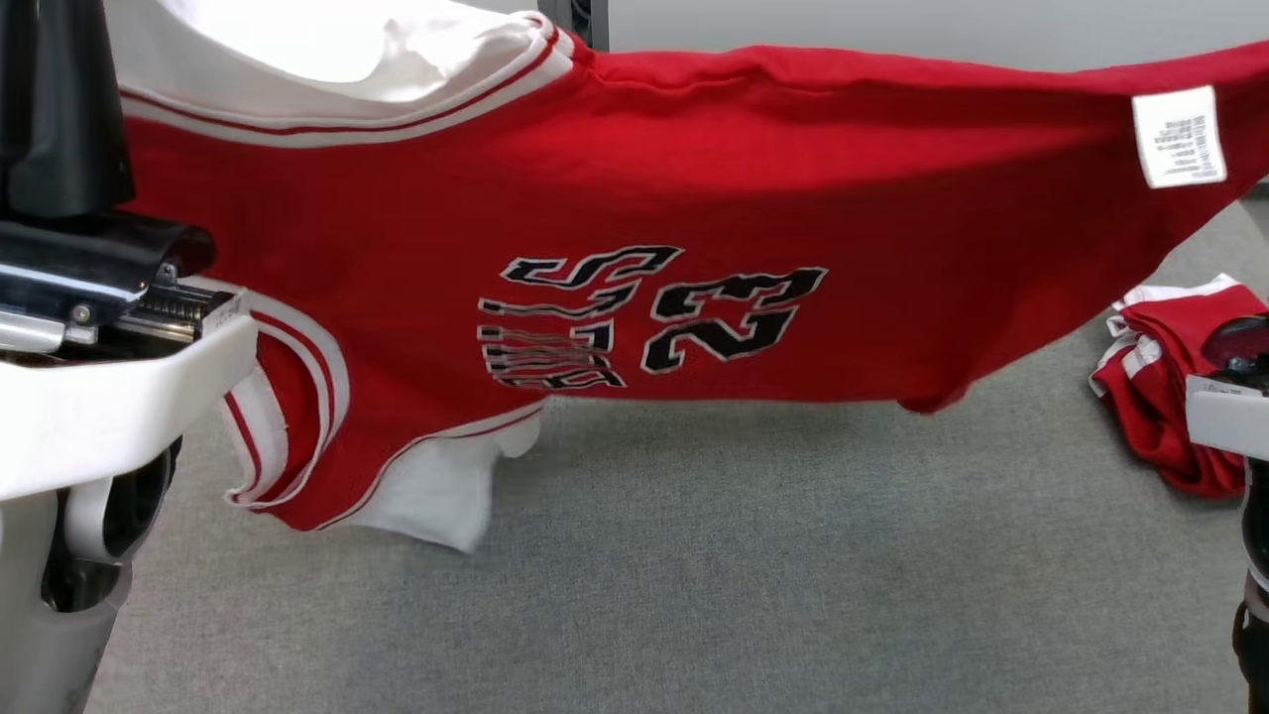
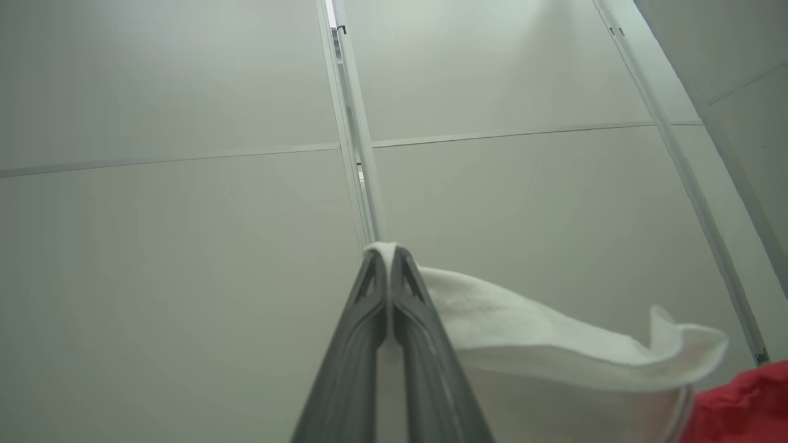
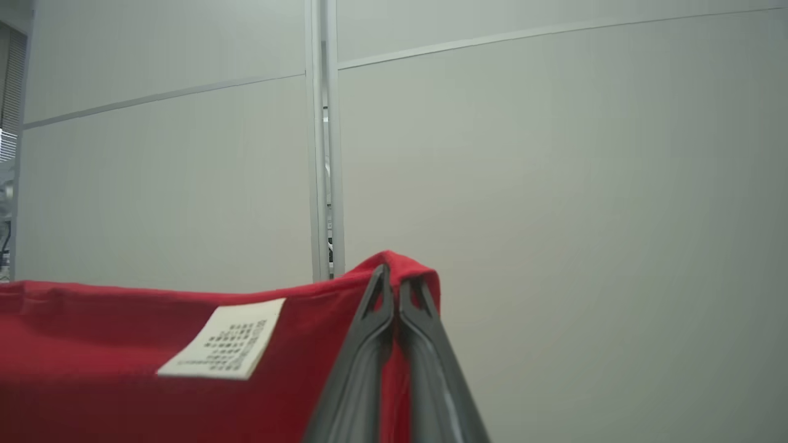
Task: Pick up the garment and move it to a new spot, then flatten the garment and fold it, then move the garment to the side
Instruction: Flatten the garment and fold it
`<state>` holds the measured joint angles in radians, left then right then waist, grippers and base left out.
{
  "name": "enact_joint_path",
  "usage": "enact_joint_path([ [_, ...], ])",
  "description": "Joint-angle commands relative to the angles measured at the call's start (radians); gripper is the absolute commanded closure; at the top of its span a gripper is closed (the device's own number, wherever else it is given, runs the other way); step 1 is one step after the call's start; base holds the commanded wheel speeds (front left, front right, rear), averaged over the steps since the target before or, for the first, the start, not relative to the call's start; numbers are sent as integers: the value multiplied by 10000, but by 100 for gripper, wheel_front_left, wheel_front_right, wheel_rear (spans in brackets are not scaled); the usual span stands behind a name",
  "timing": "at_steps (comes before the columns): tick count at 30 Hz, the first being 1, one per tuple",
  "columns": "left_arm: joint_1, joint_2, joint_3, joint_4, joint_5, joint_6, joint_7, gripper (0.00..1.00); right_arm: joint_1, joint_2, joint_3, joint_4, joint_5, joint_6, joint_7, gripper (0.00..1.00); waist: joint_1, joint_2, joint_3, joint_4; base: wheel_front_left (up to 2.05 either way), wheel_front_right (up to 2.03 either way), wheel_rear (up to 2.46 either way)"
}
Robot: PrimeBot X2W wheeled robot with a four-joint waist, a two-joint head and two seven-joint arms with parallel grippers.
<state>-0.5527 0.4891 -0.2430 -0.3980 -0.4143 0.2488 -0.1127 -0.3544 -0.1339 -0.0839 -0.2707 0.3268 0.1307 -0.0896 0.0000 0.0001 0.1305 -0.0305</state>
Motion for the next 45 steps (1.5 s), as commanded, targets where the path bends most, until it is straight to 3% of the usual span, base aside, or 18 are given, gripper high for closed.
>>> enact_joint_path([
  [1, -240, 5, -22, -145, 90, 6, 74, 100, -51, -54, -41, -109, 67, 1, 62, 100, 0, -1, -192, -28, 0, 0, 0],
  [10, -657, -107, -292, -445, 113, 91, 570, 100, 8, 65, -11, -226, 194, 1, 297, 100, 0, -1, -365, -106, 0, 0, 0],
  [15, -1320, -159, -430, 425, -192, -300, 679, 100, -742, -100, 148, 431, 352, 1, 157, 100, 0, -1, -99, -94, 0, 0, 0],
  [22, -4102, -834, -1188, 4223, -466, -1640, 508, 100, -3475, -1060, 1062, 3621, 105, 3, -622, 100, 0, -1, 546, -14, 0, 0, 0],
  [27, -6307, -1412, -1685, 7378, -150, -2368, 220, 100, -5795, -1157, 1989, 6384, -37, 1, -1172, 100, 0, -1, 1060, -58, 0, 0, 0],
  [31, -7930, -1781, -1945, 9973, -47, -2904, 185, 100, -7781, -780, 2329, 8981, 334, 3, -1043, 100, 0, -1, 1361, -167, 0, 0, 0],
  [38, -9852, -2171, -2072, 13058, 5, -3251, -151, 100, -10315, -45, 2412, 12366, 280, 3, -1296, 100, 0, -1, 1667, -199, 0, 0, 0],
  [45, -10022, -2714, -2081, 14363, -393, -3585, -785, 100, -11106, 94, 2939, 13883, 64, 3, -1401, 100, 0, -1, 2240, 172, 0, 0, 0],
])
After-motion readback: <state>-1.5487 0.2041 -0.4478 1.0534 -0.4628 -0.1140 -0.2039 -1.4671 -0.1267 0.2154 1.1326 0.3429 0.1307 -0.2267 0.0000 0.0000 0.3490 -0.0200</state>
